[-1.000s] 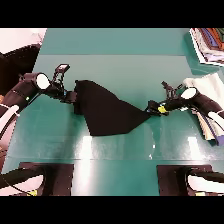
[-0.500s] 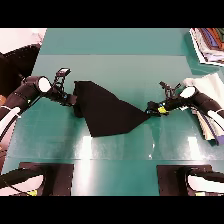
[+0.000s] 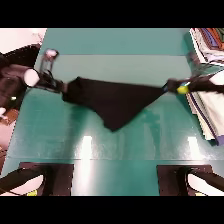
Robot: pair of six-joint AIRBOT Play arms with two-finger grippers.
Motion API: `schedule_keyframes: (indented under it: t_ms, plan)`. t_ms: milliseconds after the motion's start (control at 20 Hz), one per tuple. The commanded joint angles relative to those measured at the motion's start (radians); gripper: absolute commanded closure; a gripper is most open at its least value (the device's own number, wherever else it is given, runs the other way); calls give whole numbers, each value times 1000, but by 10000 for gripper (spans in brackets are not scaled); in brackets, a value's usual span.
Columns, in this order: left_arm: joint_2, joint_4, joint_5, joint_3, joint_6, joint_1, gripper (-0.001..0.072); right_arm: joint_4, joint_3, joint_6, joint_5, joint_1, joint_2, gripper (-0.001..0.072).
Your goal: Fold the shirts.
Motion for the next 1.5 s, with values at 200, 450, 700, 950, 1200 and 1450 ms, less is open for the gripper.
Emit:
schedule_keyframes:
  t_ms: [200,450,700,950,1200,1450]
  plan:
    - [300,153,42,340,-31,1,681,-41,370,-12,13,-206,322,695]
    - [430,95,29,513,-30,1,681,-41,501,-16,30,-301,423,695]
    - [477,-24,-20,615,2,1,681,-39,683,-16,183,-438,393,695]
    - [385,-152,-338,572,87,1,682,-40,816,20,438,-419,187,696]
    - [185,-154,-463,249,138,1,680,-77,658,96,561,-257,-83,695]
    - [-59,-156,-89,10,153,1,681,-180,518,101,419,-142,-323,695]
